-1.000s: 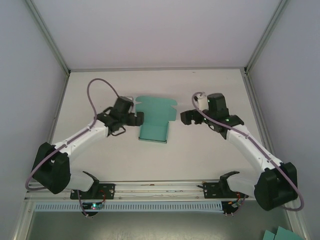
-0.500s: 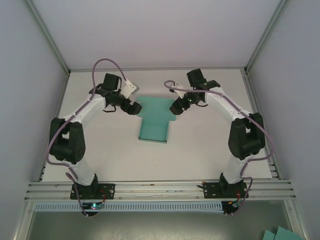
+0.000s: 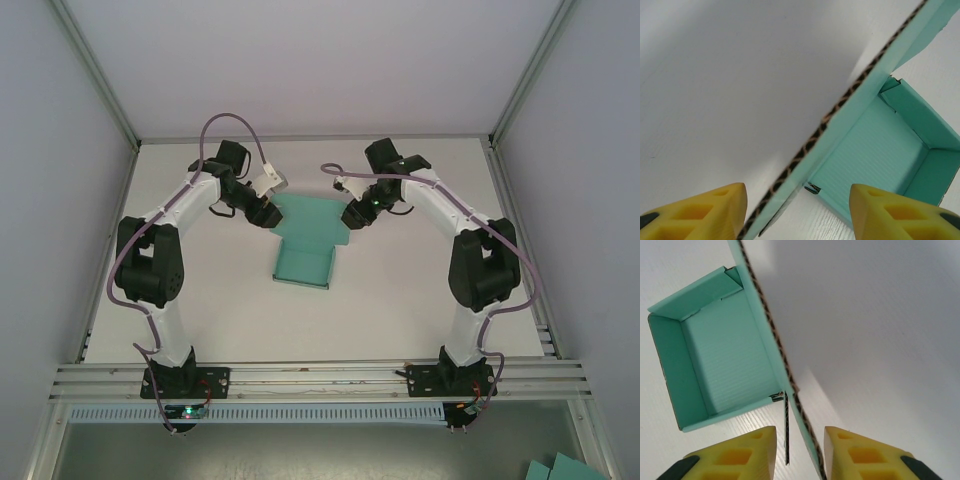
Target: Assemble paper box
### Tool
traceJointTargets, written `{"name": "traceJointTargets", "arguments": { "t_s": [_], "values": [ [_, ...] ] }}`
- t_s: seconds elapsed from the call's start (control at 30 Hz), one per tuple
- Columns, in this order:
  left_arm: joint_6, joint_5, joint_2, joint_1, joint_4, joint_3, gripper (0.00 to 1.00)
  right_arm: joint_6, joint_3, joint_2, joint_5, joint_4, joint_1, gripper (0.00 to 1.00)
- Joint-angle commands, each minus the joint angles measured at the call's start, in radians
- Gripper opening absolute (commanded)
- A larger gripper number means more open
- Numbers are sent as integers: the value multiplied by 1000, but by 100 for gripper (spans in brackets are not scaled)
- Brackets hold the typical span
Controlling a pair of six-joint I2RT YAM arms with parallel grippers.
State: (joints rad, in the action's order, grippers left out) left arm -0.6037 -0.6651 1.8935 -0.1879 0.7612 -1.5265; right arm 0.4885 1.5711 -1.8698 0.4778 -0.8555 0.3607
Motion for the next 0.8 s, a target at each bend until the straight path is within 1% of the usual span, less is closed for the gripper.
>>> {"name": "traceJointTargets", "arguments": {
  "t_s": [0.0,0.03,0.07,0.13,0.17,0.2,0.3,0.37,0.43,0.5,0.6,0.63,0.7,0.77],
  "values": [
    [-34,-21,-47,4,50,19,56,-27,33,-27,29,-21,16,35],
    [-33,-19,-49,4,50,19,56,-32,31,-26,35,-16,17,35],
    [-31,-19,-50,4,50,20,52,-34,28,-23,41,-9,17,35],
    [-25,-15,-50,3,49,17,44,-46,23,-23,35,7,17,32],
    [-25,-15,-50,5,49,17,38,-49,26,-30,43,4,19,30],
    [-23,-12,-51,2,46,19,33,-59,29,-37,43,4,21,26],
    [-19,-4,-56,1,37,21,24,-77,35,-51,42,7,35,15],
    [-12,-1,-58,-5,28,24,15,-95,46,-58,26,10,46,8],
    [10,16,-60,-14,14,26,9,-129,51,-52,-10,29,55,4],
    [53,59,-69,-24,-23,38,1,-172,51,-35,-52,51,62,1],
    [98,140,-107,-44,-47,60,0,-270,66,-2,-148,76,75,0],
    [135,169,-132,-48,-87,84,0,-311,69,13,-185,87,82,0],
    [227,224,-177,-53,-163,115,0,-408,64,38,-273,126,100,0],
    [355,269,-216,-57,-232,137,0,-524,52,61,-386,174,127,0]
  ]
}}
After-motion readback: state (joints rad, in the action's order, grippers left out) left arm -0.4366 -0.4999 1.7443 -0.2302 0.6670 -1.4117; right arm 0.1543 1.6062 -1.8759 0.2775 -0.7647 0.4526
